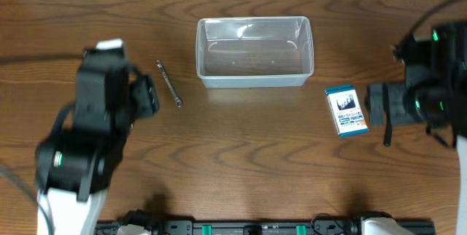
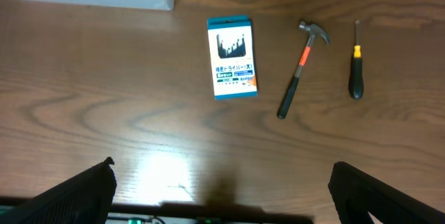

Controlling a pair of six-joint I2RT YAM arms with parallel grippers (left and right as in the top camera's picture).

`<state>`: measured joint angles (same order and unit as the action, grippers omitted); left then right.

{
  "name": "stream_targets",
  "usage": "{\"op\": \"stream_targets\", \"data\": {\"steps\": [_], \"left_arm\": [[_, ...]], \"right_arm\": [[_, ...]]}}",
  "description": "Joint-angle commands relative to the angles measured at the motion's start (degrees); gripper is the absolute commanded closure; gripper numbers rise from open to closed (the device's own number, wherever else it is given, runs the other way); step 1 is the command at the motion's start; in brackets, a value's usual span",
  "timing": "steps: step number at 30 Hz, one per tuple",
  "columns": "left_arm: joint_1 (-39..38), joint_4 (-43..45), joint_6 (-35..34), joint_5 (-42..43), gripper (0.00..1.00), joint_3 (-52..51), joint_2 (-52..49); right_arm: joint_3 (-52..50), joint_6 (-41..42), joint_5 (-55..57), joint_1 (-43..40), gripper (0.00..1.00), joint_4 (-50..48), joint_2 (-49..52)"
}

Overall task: Pack container
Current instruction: 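Lower the right gripper onto the teal-white tool box and grasp it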

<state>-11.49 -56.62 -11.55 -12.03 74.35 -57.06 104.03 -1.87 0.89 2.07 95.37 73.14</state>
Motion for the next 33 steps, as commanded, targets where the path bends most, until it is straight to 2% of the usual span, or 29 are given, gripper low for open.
{"op": "stream_targets", "data": {"steps": [1,5,9,14,20,27,33], "left_arm": [[-0.2,0.8,-1.1,0.0,0.02,-7.0,3.7],[-0.2,0.6,-3.5,0.0,0.02,-11.6,4.7],[-0.2,0.7,-4.2,1.9,0.02,-12.4,2.9],[-0.2,0.8,-4.2,2.6,0.02,-12.4,0.6],[-0.2,1.0,-4.2,2.5,0.02,-12.4,0.1],[-0.2,2.3,-4.2,2.5,0.02,-12.4,0.1],[-0.2,2.4,-4.2,2.5,0.02,-12.4,-0.1]], "right_arm": [[-7.4,2.0,0.0,-0.1,0.01,-1.4,-5.5],[-18.1,-1.1,-0.1,-0.1,0.01,-5.7,-8.2],[-23.5,-5.0,0.0,-1.4,0.01,-11.9,-2.4],[-23.5,-7.6,1.6,-5.3,0.01,-19.7,10.4],[-23.5,-10.1,4.8,-8.3,0.01,-23.6,23.7],[-23.5,-17.2,3.0,-7.3,0.01,-26.4,32.7],[-23.5,-19.3,0.9,-6.2,0.01,-28.6,36.9]]}}
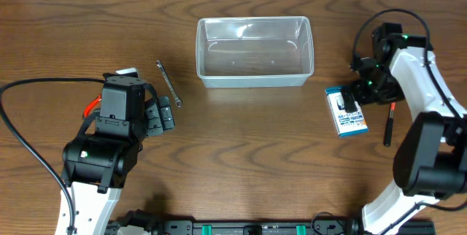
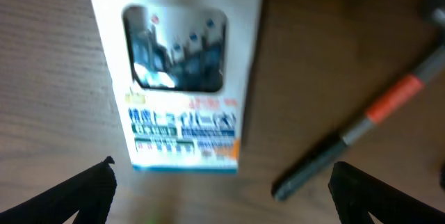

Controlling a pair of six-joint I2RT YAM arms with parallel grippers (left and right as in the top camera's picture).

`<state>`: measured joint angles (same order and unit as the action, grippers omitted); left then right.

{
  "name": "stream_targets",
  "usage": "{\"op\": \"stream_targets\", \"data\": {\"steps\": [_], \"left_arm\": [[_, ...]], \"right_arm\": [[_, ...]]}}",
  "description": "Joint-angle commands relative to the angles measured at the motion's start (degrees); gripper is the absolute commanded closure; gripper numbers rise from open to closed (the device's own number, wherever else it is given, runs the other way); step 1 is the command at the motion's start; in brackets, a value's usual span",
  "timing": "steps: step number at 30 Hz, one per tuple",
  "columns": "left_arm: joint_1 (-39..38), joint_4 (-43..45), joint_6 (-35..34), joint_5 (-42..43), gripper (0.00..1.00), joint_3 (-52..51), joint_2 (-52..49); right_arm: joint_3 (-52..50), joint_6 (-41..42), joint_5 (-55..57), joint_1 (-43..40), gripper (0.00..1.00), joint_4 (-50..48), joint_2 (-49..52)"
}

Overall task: Pack container
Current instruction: 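Lower the right gripper onto the teal-white tool box and grasp it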

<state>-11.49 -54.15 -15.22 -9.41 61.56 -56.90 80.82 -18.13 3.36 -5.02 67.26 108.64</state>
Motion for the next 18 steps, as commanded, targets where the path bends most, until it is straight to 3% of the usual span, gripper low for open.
{"op": "stream_targets", "data": {"steps": [1,18], "left_arm": [[-0.2,-0.1,-0.5,-0.1,0.02,0.4,-0.3],[-0.2,-0.2,-0.5,-0.1,0.02,0.4,-1.8]], "right_arm": [[-0.3,-3.8,-1.9,1.1,0.01,-0.7,1.9],[-1.9,-4.7,-2.1,3.8,0.01,-5.5,3.1]]}}
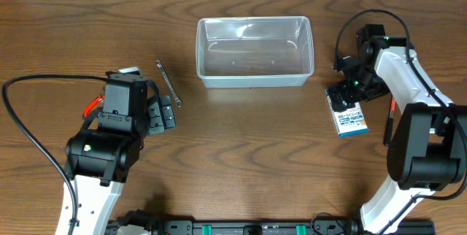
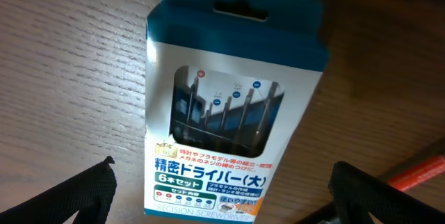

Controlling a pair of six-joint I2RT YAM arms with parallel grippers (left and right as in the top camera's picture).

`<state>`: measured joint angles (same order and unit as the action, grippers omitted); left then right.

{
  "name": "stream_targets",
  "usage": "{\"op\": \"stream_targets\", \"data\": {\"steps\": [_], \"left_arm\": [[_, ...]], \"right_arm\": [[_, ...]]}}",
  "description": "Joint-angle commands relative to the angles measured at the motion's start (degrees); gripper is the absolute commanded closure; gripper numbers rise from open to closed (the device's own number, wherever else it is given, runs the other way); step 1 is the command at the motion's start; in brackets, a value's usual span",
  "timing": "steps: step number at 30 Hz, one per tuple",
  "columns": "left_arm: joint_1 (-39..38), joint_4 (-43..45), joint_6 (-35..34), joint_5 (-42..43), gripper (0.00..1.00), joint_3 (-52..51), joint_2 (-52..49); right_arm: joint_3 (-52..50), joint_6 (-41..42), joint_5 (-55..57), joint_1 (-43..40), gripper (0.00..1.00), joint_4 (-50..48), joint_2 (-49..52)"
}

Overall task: Pack container
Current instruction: 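Lower the right gripper onto the teal-white tool box and grasp it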

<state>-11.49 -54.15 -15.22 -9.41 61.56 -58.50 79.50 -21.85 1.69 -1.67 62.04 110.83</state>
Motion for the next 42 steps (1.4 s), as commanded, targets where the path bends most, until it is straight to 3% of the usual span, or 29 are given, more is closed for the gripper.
{"op": "stream_targets", "data": {"steps": [1,14,24,32,42], "left_arm": [[-0.2,-0.1,-0.5,-0.1,0.02,0.4,-0.2],[-0.2,-0.2,-0.5,-0.1,0.01,0.4,-0.2],[-0.2,-0.2,-0.5,-0.1,0.02,0.4,-0.2],[-0.2,-0.2,-0.5,-0.1,0.02,0.4,-0.2],[-0.2,-0.1,-0.5,-0.2,0.02,0.4,-0.2]], "right_arm": [[-0.6,-0.9,-0.5,0.4,0.01,-0.4,1.0],[-8.1,-0.7,-0.7,0.5,0.01,-8.7,1.0],[-14.1,4.1,-0.7,0.5,0.01,-17.3,1.0],[-14.4,6.7,-0.7,0.5,0.25,-18.9,1.0],[-14.4,6.6,-0.7,0.5,0.29,-18.9,1.0]]}}
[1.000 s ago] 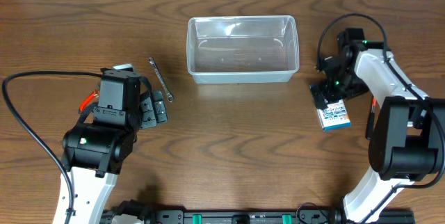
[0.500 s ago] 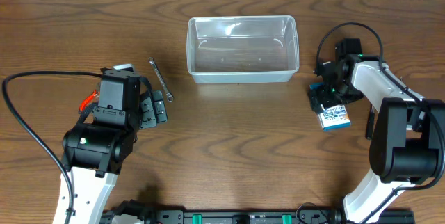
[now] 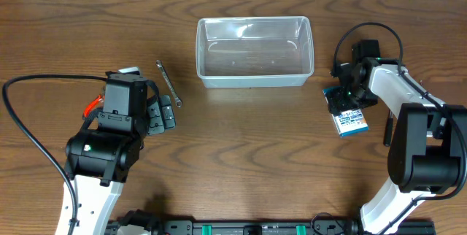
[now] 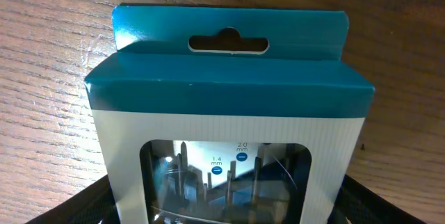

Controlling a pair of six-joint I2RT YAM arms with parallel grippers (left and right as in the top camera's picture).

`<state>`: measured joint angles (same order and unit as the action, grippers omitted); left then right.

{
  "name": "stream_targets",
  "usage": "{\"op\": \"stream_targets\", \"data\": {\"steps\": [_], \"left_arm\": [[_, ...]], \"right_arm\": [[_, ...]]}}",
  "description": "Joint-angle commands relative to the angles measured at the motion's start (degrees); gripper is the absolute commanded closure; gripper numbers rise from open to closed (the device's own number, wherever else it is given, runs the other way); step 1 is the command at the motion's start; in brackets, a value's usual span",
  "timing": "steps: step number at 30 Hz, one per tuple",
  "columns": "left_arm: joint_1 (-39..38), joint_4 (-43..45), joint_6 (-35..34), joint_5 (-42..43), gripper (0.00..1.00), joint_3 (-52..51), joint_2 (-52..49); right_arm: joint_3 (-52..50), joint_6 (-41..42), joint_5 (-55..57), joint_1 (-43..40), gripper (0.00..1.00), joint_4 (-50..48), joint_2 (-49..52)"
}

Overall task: Pack container
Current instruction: 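Lower the right gripper onto the teal-white tool box and grasp it, then carry the tool box with the right gripper into the container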

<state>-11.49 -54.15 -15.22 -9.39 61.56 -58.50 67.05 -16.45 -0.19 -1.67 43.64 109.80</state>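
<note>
A clear plastic container [image 3: 254, 74] stands at the back middle of the table. To its right lies a blue-and-white box of precision screwdrivers [image 3: 350, 120], which fills the right wrist view [image 4: 229, 113]. My right gripper [image 3: 341, 98] is down at the box's far end, open, with one finger on each side of it [image 4: 226, 213]. A small metal wrench [image 3: 168, 83] lies left of the container. My left gripper [image 3: 162, 113] hovers just below and left of the wrench; it looks open and holds nothing.
A dark tool handle [image 3: 387, 131] lies right of the box, partly under my right arm. Something orange [image 3: 92, 106] peeks out beside the left arm. The table top is brown wood [image 3: 248, 155].
My right gripper has come closer to the screwdriver box, whose top end now sits between the open fingers. The left arm has not moved.
Both arms were first drawn back, with the right wrist looking at the box, a hammer and a screwdriver from a distance. The right gripper was then over the box, then nearer, and now straddles it. The left arm settled near the wrench and stayed there.
</note>
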Motion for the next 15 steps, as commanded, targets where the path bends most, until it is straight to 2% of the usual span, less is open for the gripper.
{"op": "stream_targets", "data": {"steps": [1,3,4,6,8,9,11,15], "left_arm": [[-0.2,-0.2,-0.5,-0.3,0.02,0.4,-0.2],[-0.2,-0.2,-0.5,-0.3,0.02,0.4,-0.2],[-0.2,-0.2,-0.5,-0.3,0.02,0.4,-0.2],[-0.2,-0.2,-0.5,-0.3,0.02,0.4,-0.2],[-0.2,-0.1,-0.5,-0.3,0.02,0.4,-0.2],[-0.2,-0.1,-0.5,-0.3,0.02,0.4,-0.2],[-0.2,-0.1,-0.5,-0.3,0.02,0.4,-0.2],[-0.2,-0.1,-0.5,-0.3,0.02,0.4,-0.2]], "right_arm": [[-1.9,1.2,1.2,0.5,0.3,-0.6,2.0],[-1.9,1.3,1.2,0.5,0.39,-0.6,2.0],[-1.9,1.4,1.2,0.5,0.46,-0.7,2.0],[-1.6,3.4,1.2,0.5,0.65,-0.9,2.0],[-0.3,5.8,1.2,0.5,0.91,-0.7,2.0],[1.0,6.8,1.2,0.5,0.99,-0.1,1.8],[5.3,7.6,1.2,0.5,0.99,2.4,1.2],[21.4,7.8,1.2,1.9,0.99,11.7,-0.7]]}}
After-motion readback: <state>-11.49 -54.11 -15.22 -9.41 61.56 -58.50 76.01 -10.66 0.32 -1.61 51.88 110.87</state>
